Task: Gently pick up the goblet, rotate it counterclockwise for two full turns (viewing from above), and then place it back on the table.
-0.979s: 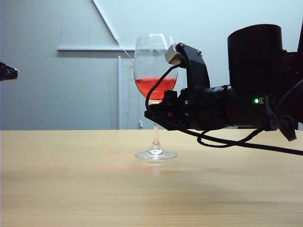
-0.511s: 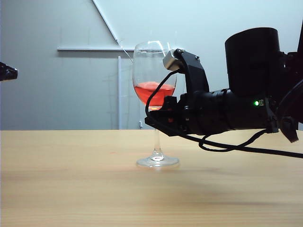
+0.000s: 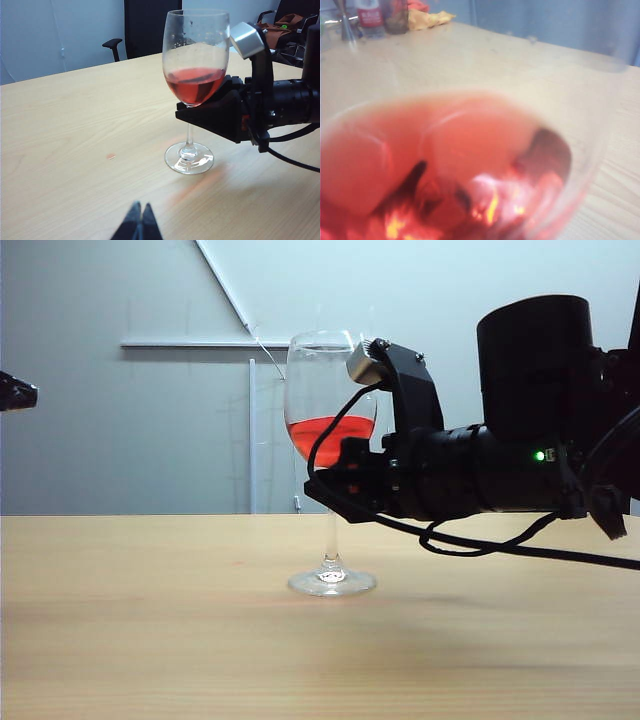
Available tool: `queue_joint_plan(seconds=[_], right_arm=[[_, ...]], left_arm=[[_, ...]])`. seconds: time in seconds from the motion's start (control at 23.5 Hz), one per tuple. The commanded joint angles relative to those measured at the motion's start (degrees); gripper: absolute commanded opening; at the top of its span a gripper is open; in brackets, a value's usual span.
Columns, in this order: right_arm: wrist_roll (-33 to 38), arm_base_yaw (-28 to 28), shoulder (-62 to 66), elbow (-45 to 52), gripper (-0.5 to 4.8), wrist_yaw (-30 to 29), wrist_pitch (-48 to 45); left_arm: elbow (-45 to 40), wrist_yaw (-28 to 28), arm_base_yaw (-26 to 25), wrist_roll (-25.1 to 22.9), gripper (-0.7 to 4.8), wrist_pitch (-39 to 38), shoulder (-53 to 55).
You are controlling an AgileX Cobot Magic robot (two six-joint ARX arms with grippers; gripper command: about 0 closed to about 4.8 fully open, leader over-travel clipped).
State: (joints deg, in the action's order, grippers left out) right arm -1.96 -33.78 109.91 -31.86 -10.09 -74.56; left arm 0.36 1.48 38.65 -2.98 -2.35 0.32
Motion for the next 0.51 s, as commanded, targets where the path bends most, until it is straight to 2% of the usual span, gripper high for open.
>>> queue_joint_plan(seconds=[0.04, 0.26, 0.38, 0.51], right_arm=[[0.0, -0.1, -0.5, 0.4, 1.63, 0.1, -1.6], [0.0, -0.1, -0.7, 3.0, 2.19, 0.1, -3.0], [-0.7, -0.1, -2.4, 5.9, 2.26, 0.7, -3.8], [-1.4, -0.1, -5.6, 9.3, 2.81, 4.3, -3.6]], left_arm=[[0.2, -0.2, 0.0, 0.0, -0.05, 0.7, 0.0], [0.2, -0.2, -0.2, 0.0, -0.05, 0.7, 0.0], [0.2, -0.2, -2.1, 0.0, -0.05, 0.7, 0.0], [0.2, -0.2, -5.2, 0.0, -0.05, 0.7, 0.0]])
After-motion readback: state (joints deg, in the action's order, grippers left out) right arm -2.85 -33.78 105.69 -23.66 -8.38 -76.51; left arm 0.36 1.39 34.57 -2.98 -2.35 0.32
